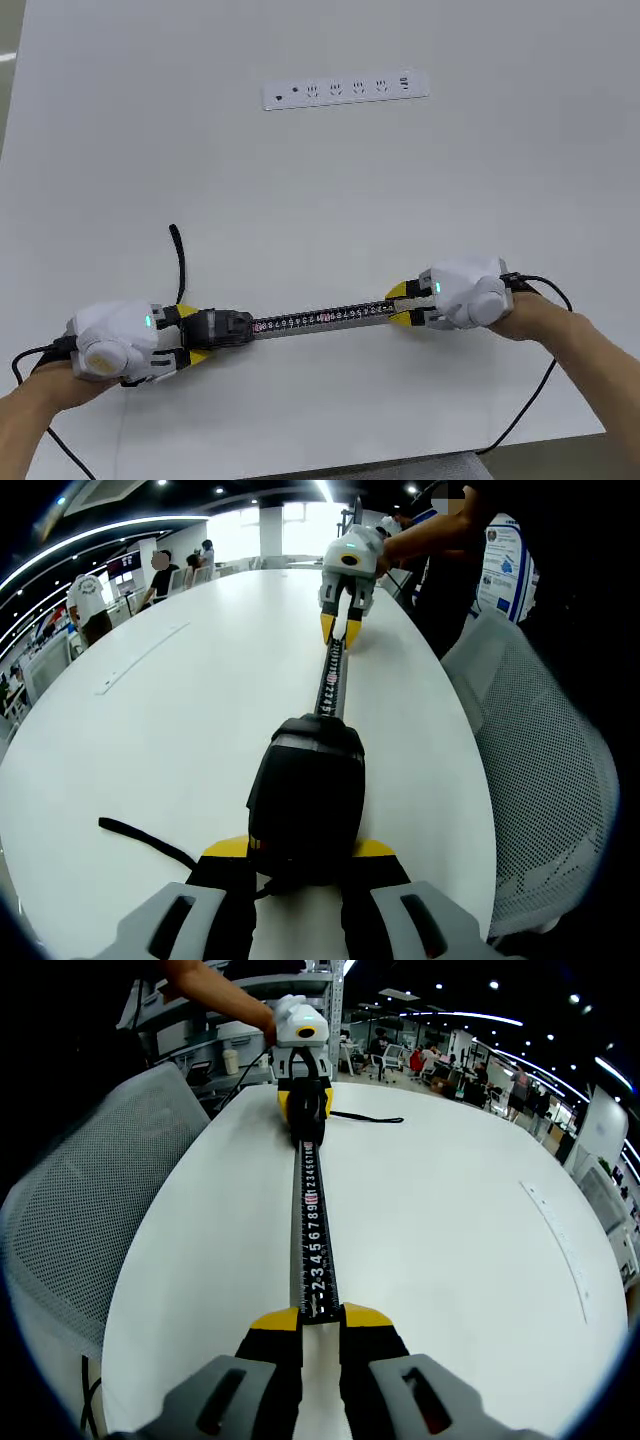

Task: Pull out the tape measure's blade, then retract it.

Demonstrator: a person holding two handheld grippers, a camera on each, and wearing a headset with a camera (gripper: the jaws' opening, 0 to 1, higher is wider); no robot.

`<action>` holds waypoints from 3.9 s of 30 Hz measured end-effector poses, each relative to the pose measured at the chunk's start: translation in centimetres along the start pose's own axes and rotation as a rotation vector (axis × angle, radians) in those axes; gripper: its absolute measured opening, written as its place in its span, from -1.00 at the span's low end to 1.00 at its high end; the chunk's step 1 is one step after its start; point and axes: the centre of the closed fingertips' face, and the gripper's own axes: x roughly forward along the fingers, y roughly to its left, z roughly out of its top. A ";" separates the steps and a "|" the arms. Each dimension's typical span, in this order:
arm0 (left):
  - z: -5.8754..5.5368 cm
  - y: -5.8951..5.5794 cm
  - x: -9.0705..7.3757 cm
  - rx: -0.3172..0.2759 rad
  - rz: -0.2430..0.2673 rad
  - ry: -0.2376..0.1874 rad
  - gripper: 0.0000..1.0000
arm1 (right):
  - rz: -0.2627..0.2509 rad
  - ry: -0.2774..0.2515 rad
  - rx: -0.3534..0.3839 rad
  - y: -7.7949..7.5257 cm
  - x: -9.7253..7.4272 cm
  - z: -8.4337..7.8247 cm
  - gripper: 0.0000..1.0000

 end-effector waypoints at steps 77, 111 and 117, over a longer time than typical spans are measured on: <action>0.0 0.3 -1.0 -0.033 0.014 0.027 -0.14 | -0.035 0.095 0.048 0.4 -2.5 -2.6 -0.23; 1.2 -6.3 -3.1 -0.429 0.341 -0.243 0.57 | -0.346 -0.134 0.415 4.6 -5.0 0.1 0.67; 1.9 -7.3 -3.0 -0.466 0.371 -0.266 0.70 | -0.407 -0.182 0.474 5.6 -5.0 1.1 0.77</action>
